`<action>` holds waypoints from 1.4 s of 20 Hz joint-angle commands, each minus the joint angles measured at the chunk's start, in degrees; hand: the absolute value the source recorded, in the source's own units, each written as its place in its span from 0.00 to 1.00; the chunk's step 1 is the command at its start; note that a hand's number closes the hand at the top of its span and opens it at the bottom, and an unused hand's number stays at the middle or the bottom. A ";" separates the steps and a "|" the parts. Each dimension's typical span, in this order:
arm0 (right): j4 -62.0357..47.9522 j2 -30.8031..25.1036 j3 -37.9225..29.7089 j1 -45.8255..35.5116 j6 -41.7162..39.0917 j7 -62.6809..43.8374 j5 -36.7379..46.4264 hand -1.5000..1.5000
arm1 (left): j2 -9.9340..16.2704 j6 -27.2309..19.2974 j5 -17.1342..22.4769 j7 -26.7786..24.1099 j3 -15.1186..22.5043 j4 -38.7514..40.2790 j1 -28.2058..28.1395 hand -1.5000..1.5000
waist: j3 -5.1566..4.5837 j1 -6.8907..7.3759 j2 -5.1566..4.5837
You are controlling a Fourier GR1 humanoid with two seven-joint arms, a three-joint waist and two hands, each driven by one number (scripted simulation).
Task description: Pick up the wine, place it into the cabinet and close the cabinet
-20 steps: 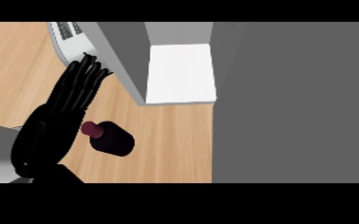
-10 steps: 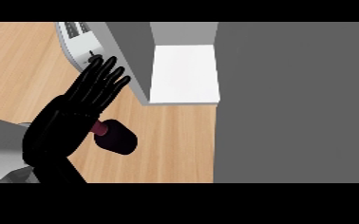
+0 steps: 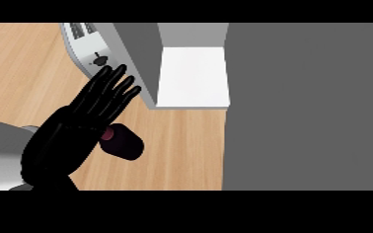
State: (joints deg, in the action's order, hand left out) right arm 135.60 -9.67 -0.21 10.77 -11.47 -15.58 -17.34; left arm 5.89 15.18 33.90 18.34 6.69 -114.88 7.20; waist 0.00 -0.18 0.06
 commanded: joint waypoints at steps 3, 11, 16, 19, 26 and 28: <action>1.59 -1.17 -5.37 0.50 -3.07 -1.24 -4.09 0.00 | 1.32 0.19 1.37 3.30 -2.05 -2.97 -0.97 0.00 | 0.01 0.01 0.00; 3.72 0.42 -4.99 -2.13 -1.10 -6.74 -4.72 0.00 | -0.27 0.16 -1.03 2.42 -2.08 -2.32 -0.99 0.00 | 0.00 -0.03 -0.02; 3.25 1.23 -3.76 -4.62 0.01 -8.73 -2.28 0.00 | 0.99 1.39 -1.18 2.88 -4.09 -3.10 -4.68 0.00 | 0.00 0.10 -0.01; 2.16 3.78 0.18 -4.40 -0.22 -6.31 2.03 0.00 | 2.74 3.33 0.41 2.72 -7.47 -0.17 -3.11 0.00 | -0.01 0.11 -0.03; 4.23 4.41 0.55 -5.19 1.40 -9.14 2.73 0.00 | 4.16 10.31 -1.79 -4.46 -11.30 6.83 -6.33 0.00 | -0.03 0.15 -0.05; 3.65 2.82 -2.07 -3.91 -1.58 -8.02 -0.30 0.00 | 5.30 9.52 -0.55 -2.40 -12.86 8.51 -3.23 0.00 | -0.01 0.00 -0.03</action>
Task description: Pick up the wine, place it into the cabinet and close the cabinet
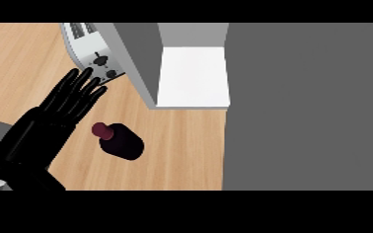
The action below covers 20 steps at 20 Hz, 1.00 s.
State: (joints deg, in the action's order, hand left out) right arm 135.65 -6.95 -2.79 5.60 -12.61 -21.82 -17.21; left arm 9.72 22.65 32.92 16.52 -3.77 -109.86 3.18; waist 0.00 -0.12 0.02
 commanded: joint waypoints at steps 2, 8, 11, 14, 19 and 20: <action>4.20 -0.20 -0.60 -0.63 1.25 -4.75 -2.42 0.00 | 0.61 4.13 -2.88 -4.37 -2.17 6.60 0.61 0.00 | -0.01 -0.09 0.00; 1.95 1.73 3.26 -3.09 2.99 -4.27 3.99 0.00 | 0.67 8.33 -7.27 -9.33 -2.94 13.19 -0.74 0.00 | -0.02 0.05 -0.02; 4.21 0.56 0.66 -4.51 3.22 -7.06 0.32 0.00 | 1.21 10.66 -7.01 -11.55 -4.19 12.69 -3.23 0.00 | -0.01 0.15 0.02; 0.78 0.82 -0.85 -1.78 -0.21 -1.96 -1.47 0.00 | 2.89 12.97 -8.69 -14.78 -6.67 21.10 0.09 0.00 | 0.00 -0.07 -0.03; 1.73 3.89 5.18 0.04 0.38 -0.19 5.91 0.00 | 1.39 13.56 -13.75 -20.04 -5.75 26.26 0.98 0.00 | 0.00 -0.03 -0.01; 4.40 2.37 3.61 1.43 -0.48 -2.50 2.21 0.00 | 1.41 14.59 -15.36 -22.50 -5.95 27.27 -1.97 0.00 | -0.01 -0.07 0.00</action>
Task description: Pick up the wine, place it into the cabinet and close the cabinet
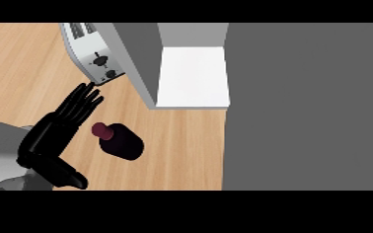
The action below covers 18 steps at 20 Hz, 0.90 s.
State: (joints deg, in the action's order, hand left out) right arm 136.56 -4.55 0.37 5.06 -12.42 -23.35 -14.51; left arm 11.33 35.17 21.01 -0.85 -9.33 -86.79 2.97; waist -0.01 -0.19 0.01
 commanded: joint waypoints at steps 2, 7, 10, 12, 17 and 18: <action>-4.34 -0.15 -2.30 -3.93 -0.21 1.37 -0.79 0.00 | 0.79 2.64 -5.96 -8.05 -0.68 9.50 2.58 0.00 | -0.01 0.10 -0.07; -1.57 0.70 -0.42 0.68 -2.31 3.18 0.91 0.00 | 1.02 2.50 -9.47 -11.42 -0.41 15.20 3.97 0.00 | 0.01 0.02 -0.02; 2.42 -0.80 -1.93 -1.44 -0.37 -3.47 -2.87 0.00 | -0.24 1.38 -14.26 -17.13 0.80 18.79 4.08 0.00 | -0.01 -0.04 -0.02; 0.70 -0.06 -2.15 0.44 -1.72 0.16 -1.46 0.00 | 2.71 3.87 -14.03 -19.51 -1.20 27.22 9.58 0.00 | -0.01 -0.24 -0.06; 0.57 0.92 -0.83 -0.63 -0.86 -0.81 0.34 0.00 | 0.55 2.62 -14.78 -19.15 0.41 25.91 7.03 0.00 | 0.01 0.03 0.01; 0.05 -1.14 -4.19 -2.74 -1.48 -1.80 -3.46 0.00 | 1.93 3.78 -18.68 -26.09 0.40 35.21 10.11 0.00 | -0.02 -0.25 -0.09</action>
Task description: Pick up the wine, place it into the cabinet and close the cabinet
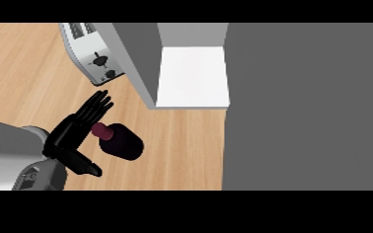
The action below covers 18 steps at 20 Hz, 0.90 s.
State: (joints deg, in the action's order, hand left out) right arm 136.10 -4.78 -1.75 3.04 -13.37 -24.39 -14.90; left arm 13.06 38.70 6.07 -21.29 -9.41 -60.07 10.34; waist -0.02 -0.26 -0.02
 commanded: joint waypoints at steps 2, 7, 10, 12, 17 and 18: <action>7.76 -1.46 -0.70 0.87 1.35 -6.72 -3.29 0.00 | -1.13 -1.52 -5.08 -7.26 1.29 10.36 3.71 0.00 | -0.04 -0.36 -0.02; 0.98 1.59 1.53 3.40 -1.22 1.47 0.91 0.00 | 0.44 -0.07 -6.95 -11.75 2.18 15.15 3.77 0.00 | 0.00 -0.05 -0.01; 0.55 1.19 0.89 -1.01 1.14 -0.77 1.30 0.00 | 0.15 -1.81 -8.39 -14.57 2.04 22.14 9.01 0.00 | -0.03 -0.16 -0.08; -0.12 2.54 3.65 -0.06 1.00 1.32 5.20 0.00 | 0.22 -2.06 -9.42 -17.91 2.84 22.71 7.22 0.00 | -0.03 -0.09 -0.07; 5.90 1.07 2.46 3.77 -0.36 -1.43 1.58 0.00 | -0.02 -2.64 -10.99 -22.10 3.93 29.05 8.90 0.00 | -0.04 -0.47 -0.06; -1.34 1.86 2.52 3.03 -2.23 3.81 2.86 0.00 | -1.46 -5.42 -12.60 -24.19 5.07 29.32 7.69 0.00 | -0.02 -0.22 -0.09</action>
State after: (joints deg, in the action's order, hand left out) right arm 136.50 -3.56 -0.10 4.32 -13.84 -23.49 -12.85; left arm 11.92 31.26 -4.42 -37.49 -5.43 -34.53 18.51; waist -0.05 -0.54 -0.10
